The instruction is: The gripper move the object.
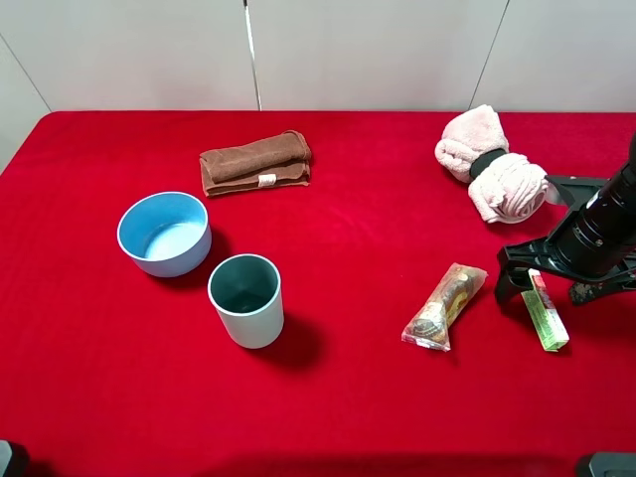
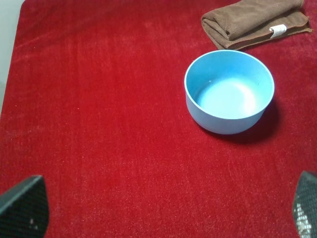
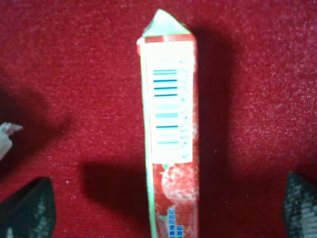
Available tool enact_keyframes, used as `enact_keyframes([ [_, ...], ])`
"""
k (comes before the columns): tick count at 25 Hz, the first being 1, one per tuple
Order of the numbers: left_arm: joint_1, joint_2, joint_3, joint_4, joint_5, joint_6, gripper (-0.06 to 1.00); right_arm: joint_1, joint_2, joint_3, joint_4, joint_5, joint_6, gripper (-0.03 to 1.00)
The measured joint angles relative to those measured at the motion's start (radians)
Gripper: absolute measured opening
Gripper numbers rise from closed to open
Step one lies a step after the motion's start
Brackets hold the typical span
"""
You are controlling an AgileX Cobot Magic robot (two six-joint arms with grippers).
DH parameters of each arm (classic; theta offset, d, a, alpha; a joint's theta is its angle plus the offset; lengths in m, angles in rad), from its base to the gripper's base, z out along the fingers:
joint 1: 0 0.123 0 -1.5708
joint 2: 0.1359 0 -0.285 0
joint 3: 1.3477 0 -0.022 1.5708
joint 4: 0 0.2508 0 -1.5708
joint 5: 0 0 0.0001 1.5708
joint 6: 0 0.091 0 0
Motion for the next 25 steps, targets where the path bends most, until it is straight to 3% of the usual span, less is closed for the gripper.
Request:
enact_keyframes([
  [7, 0.000, 0.000, 0.000, 0.000, 0.000, 0.000, 0.98, 0.000, 0.000, 0.000, 0.003, 0.004, 0.000, 0.40],
  [13, 0.000, 0.000, 0.000, 0.000, 0.000, 0.000, 0.98, 0.000, 0.000, 0.000, 0.004, 0.006, 0.000, 0.11],
  [25, 0.000, 0.000, 0.000, 0.000, 0.000, 0.000, 0.98, 0.000, 0.000, 0.000, 0.011, 0.010, 0.003, 0.12],
])
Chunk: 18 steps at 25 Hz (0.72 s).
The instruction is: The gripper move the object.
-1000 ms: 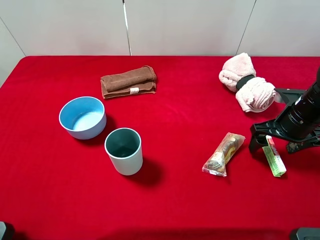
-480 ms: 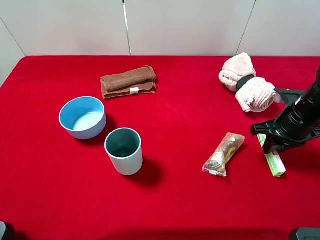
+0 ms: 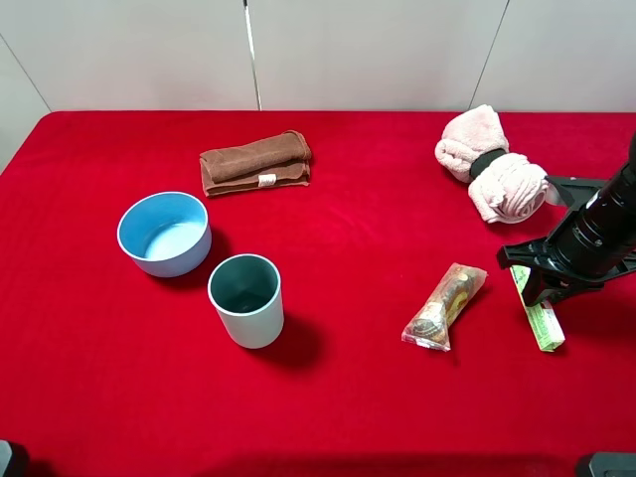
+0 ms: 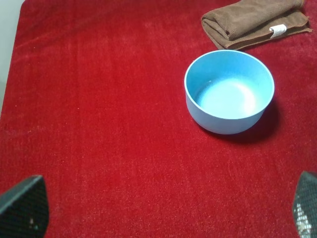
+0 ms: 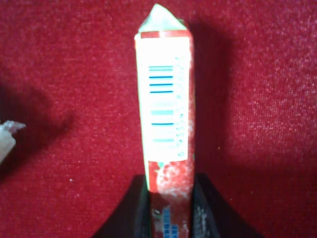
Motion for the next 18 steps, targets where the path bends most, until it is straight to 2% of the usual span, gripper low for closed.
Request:
enact_keyframes([
  [9, 0.000, 0.000, 0.000, 0.000, 0.000, 0.000, 0.98, 0.000, -0.011, 0.000, 0.019, 0.065, 0.000, 0.11],
  [18, 0.000, 0.000, 0.000, 0.000, 0.000, 0.000, 0.98, 0.000, -0.159, 0.001, 0.019, 0.161, 0.013, 0.11],
])
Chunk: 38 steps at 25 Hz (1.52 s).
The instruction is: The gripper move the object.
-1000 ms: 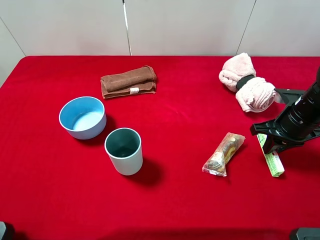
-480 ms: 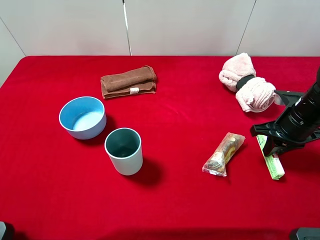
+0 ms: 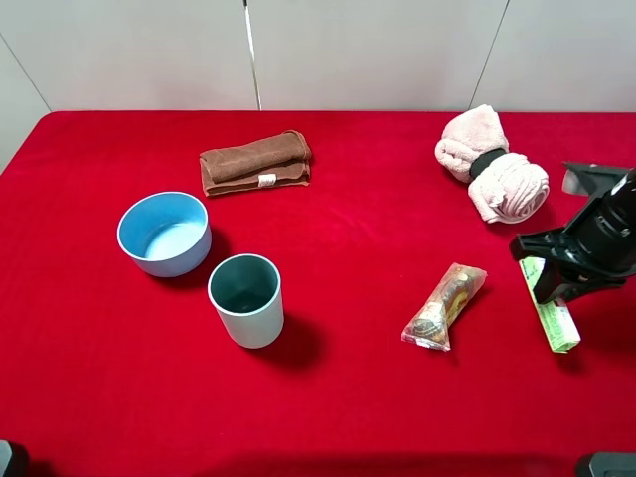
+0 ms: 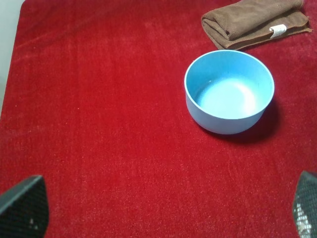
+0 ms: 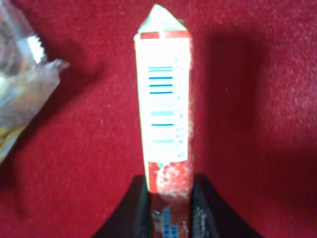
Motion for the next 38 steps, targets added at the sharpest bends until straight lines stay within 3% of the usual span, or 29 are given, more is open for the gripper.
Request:
enact_keyframes([
  [16, 0.000, 0.000, 0.000, 0.000, 0.000, 0.000, 0.98, 0.000, -0.195, -0.010, 0.022, 0.201, 0.030, 0.11],
  [29, 0.000, 0.000, 0.000, 0.000, 0.000, 0.000, 0.98, 0.002, -0.198, -0.177, 0.053, 0.353, 0.030, 0.11],
  [38, 0.000, 0.000, 0.000, 0.000, 0.000, 0.000, 0.98, 0.201, -0.196, -0.311, -0.041, 0.365, 0.200, 0.11],
])
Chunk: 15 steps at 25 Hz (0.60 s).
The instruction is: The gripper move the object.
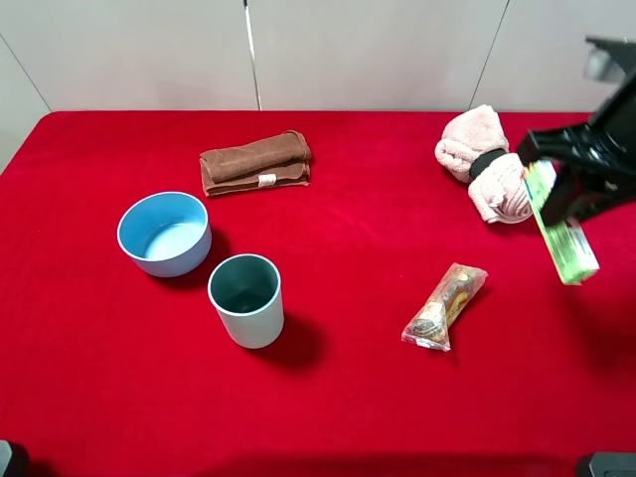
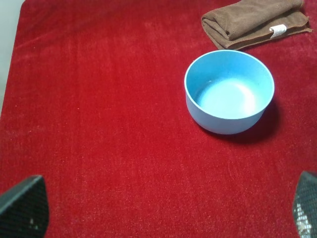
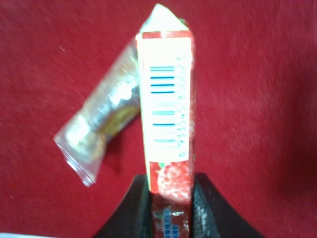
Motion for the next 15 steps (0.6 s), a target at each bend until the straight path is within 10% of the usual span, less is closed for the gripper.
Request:
enact_keyframes([
  [15, 0.000, 0.000, 0.000, 0.000, 0.000, 0.000, 0.98, 0.136, 0.179, -0.285, -0.014, 0.032, 0.104, 0.11],
])
